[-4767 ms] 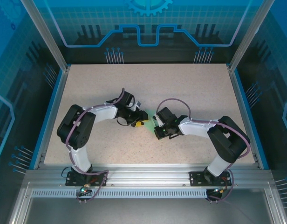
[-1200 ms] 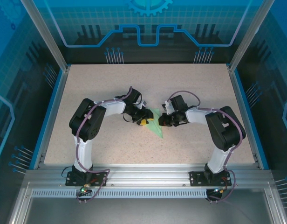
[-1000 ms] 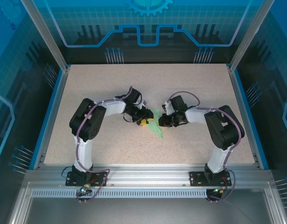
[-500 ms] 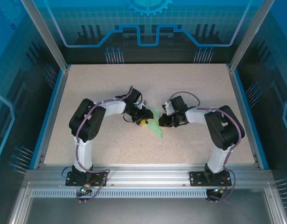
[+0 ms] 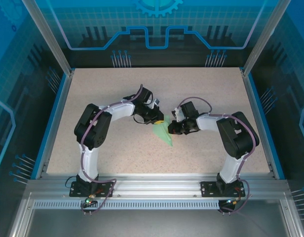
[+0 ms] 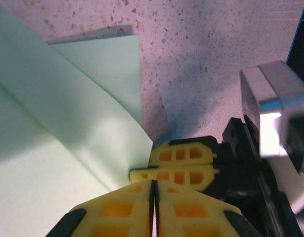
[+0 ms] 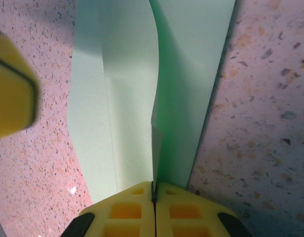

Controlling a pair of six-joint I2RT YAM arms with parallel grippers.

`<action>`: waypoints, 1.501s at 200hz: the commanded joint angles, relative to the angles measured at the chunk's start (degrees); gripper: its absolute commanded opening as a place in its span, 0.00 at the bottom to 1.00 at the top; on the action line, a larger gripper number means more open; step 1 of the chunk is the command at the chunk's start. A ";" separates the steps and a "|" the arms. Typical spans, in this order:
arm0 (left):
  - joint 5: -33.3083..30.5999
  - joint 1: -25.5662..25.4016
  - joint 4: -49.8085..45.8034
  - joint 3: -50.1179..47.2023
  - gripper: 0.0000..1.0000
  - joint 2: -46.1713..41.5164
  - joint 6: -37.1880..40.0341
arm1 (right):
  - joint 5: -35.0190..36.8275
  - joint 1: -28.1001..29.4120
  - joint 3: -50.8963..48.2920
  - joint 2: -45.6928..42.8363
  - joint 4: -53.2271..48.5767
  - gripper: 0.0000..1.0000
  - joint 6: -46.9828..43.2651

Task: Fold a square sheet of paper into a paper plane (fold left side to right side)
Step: Fourth fold the wing at the center of the table.

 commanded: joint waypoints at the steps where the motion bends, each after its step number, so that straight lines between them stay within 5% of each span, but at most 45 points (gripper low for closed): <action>1: 2.40 -0.42 -0.41 2.21 0.11 2.72 0.65 | 2.02 0.34 -1.88 0.94 -3.49 0.07 -0.48; 113: -2.57 -0.41 -4.60 2.10 0.09 8.08 3.75 | 1.60 0.79 -1.55 -1.25 -3.40 0.14 -0.12; 182: -3.01 -0.42 -3.69 -1.21 0.09 7.91 3.65 | 4.06 0.78 -0.73 -13.02 -9.94 0.30 -0.17; 211: -3.08 -0.38 -3.44 -1.44 0.09 7.64 3.75 | -1.99 2.33 -3.39 -17.25 -9.97 0.30 0.57; 237: -3.10 -0.38 -3.52 -1.41 0.09 7.54 3.75 | -8.10 4.99 -5.00 -15.09 -6.47 0.29 2.79; 300: -3.27 -0.44 -3.60 -1.65 0.09 7.29 3.92 | -6.81 6.17 -3.56 -8.12 -6.76 0.29 2.13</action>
